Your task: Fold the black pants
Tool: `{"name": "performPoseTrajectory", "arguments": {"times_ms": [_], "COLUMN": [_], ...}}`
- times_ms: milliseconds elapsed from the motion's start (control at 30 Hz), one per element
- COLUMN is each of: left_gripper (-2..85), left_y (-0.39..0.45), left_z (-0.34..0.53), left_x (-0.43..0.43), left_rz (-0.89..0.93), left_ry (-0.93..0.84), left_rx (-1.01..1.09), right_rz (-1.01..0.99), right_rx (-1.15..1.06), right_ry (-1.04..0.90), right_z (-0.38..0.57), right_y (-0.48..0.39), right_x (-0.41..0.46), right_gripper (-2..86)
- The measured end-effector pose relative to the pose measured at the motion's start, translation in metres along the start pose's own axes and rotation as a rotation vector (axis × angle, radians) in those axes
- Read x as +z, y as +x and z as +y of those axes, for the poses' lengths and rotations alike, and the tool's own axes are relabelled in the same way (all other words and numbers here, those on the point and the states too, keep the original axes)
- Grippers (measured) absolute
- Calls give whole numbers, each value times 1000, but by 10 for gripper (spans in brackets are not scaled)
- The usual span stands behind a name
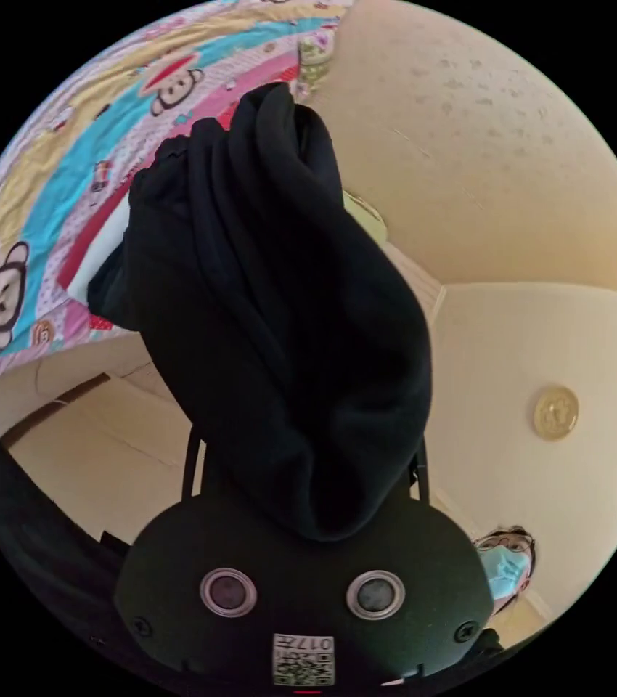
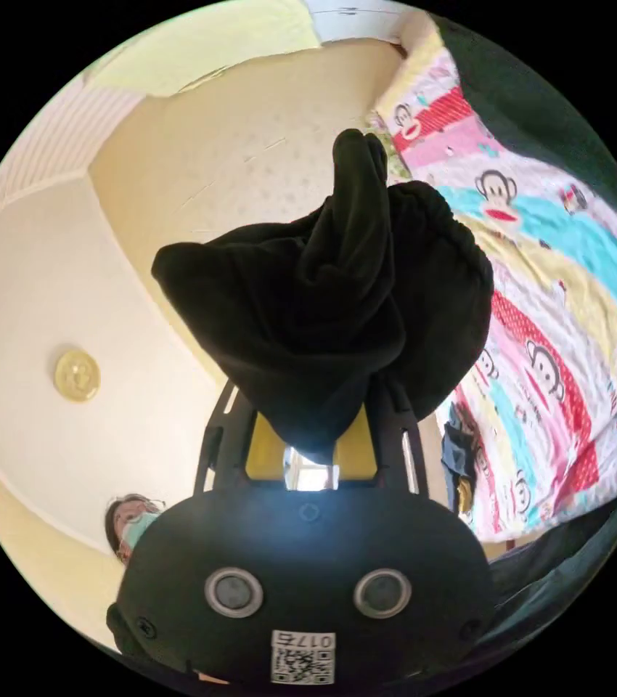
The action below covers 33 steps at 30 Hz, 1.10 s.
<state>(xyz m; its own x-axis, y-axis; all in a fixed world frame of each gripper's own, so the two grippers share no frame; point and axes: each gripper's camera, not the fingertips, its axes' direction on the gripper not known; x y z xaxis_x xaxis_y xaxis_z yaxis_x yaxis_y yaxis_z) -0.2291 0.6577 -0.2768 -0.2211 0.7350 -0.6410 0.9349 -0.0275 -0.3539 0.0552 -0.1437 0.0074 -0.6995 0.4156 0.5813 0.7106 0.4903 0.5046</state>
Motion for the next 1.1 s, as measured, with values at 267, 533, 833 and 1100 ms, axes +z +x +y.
{"name": "performPoseTrajectory", "arguments": {"times_ms": [267,533,833,1100], "left_gripper": [124,20,-9,-10], "left_y": [-134,-306,-263,-207], "left_z": [-82,-11,-17,28], "left_x": [157,98,129,130], "left_rz": [-142,-13,7,119], "left_ry": [-79,46,63,165], "left_rx": [-59,-474,-245,-214], "right_rz": [490,147,265,313], "right_rx": [-116,109,129,-11], "right_ry": [245,319,241,289], "right_z": [-63,-17,77,194], "right_y": [46,219,256,196], "right_x": [-121,-220,-230,-207], "right_gripper": [99,92,49,9]}}
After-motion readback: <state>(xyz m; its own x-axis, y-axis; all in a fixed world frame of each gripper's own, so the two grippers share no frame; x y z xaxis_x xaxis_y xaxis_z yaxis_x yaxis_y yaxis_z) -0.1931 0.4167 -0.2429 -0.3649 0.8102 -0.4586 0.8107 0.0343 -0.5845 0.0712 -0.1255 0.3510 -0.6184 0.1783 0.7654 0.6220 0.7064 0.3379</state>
